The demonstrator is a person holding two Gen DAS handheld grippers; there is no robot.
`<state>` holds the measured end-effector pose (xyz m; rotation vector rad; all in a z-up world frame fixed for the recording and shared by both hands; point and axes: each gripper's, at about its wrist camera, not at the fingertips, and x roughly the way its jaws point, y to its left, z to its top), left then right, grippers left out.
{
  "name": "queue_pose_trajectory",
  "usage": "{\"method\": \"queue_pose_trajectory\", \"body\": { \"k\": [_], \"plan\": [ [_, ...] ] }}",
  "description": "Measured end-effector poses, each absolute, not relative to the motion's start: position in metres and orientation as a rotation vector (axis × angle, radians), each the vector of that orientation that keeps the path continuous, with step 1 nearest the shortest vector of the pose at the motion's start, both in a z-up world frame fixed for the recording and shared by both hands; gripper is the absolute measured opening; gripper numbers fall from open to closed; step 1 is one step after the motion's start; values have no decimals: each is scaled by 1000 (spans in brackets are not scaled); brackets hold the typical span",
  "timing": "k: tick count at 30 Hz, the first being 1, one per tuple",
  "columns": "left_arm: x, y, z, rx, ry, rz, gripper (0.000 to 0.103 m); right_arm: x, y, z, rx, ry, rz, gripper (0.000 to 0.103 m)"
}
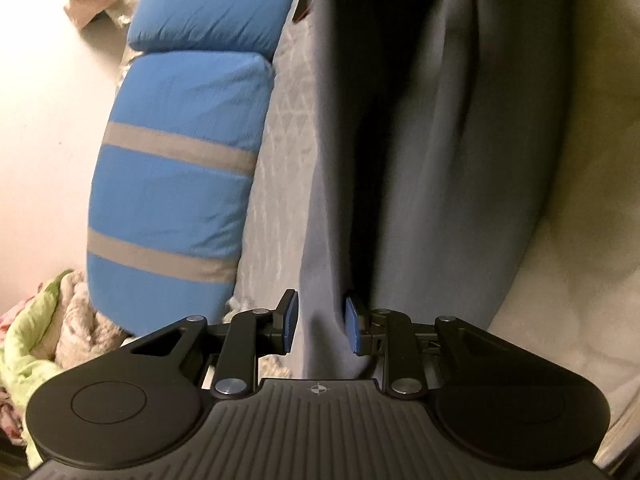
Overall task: Fold clothes
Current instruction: 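Grasp the folded sweatpants edge with the left gripper while the right gripper grasps beside it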
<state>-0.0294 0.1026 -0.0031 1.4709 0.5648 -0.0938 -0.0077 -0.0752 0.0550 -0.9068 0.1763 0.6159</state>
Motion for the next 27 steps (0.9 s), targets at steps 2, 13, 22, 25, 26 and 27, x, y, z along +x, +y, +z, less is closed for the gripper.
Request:
{"method": "queue_pose_trajectory", "body": {
  "k": [2, 13, 22, 25, 26, 27],
  "plan": [
    [-30, 111, -4, 1491, 573, -78, 26, -4, -78, 61, -886, 178, 607, 25],
    [-22, 165, 15, 1465, 713, -13, 10, 11, -88, 88, -792, 194, 587, 20],
    [24, 188, 85, 1395, 579, 36, 3, 15, -92, 107, -743, 222, 609, 16],
    [26, 198, 93, 1400, 524, 10, 3, 16, -94, 113, -727, 231, 616, 13],
    [23, 202, 94, 1404, 509, -1, 3, 16, -94, 115, -721, 234, 618, 13],
    [18, 206, 90, 1417, 498, -15, 3, 17, -95, 117, -716, 237, 621, 12]
  ]
}}
